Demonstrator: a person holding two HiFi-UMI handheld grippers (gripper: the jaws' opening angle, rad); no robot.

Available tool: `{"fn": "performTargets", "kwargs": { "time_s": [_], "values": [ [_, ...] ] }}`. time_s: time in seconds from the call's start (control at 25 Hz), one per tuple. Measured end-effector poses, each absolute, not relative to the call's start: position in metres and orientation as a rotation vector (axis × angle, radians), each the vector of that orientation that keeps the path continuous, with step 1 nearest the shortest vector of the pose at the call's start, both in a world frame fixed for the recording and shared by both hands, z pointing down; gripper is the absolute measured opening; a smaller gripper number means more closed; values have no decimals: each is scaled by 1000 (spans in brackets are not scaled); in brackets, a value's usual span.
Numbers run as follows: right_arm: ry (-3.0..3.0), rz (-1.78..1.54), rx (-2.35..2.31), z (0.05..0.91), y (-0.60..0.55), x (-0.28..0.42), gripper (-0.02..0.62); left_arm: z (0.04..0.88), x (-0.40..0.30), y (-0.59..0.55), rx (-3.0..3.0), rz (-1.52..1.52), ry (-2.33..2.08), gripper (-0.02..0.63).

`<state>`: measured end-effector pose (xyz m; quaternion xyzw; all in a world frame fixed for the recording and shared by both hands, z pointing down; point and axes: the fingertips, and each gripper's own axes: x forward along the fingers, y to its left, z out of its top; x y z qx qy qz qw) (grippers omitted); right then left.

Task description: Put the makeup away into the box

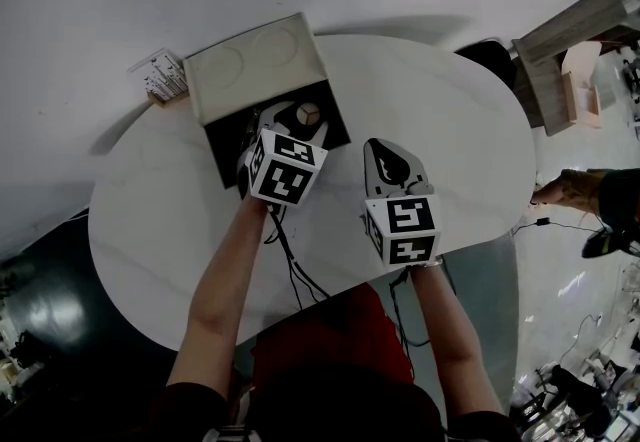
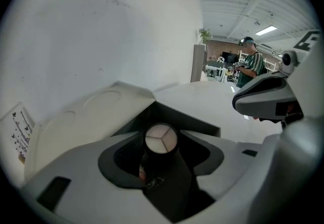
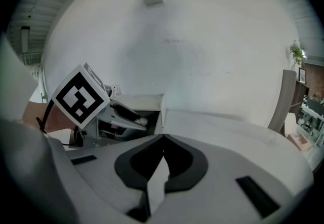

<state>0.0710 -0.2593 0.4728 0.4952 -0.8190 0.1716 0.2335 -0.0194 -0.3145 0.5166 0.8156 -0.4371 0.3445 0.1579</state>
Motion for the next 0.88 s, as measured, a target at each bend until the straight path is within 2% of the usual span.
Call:
{"fn": "performTargets", "kwargs": {
  "time_s": [0.88],
  "values": [
    [-2239, 507, 1359, 481, -263, 74, 14, 535, -4, -315, 2274, 1099, -1115, 238]
  ]
}}
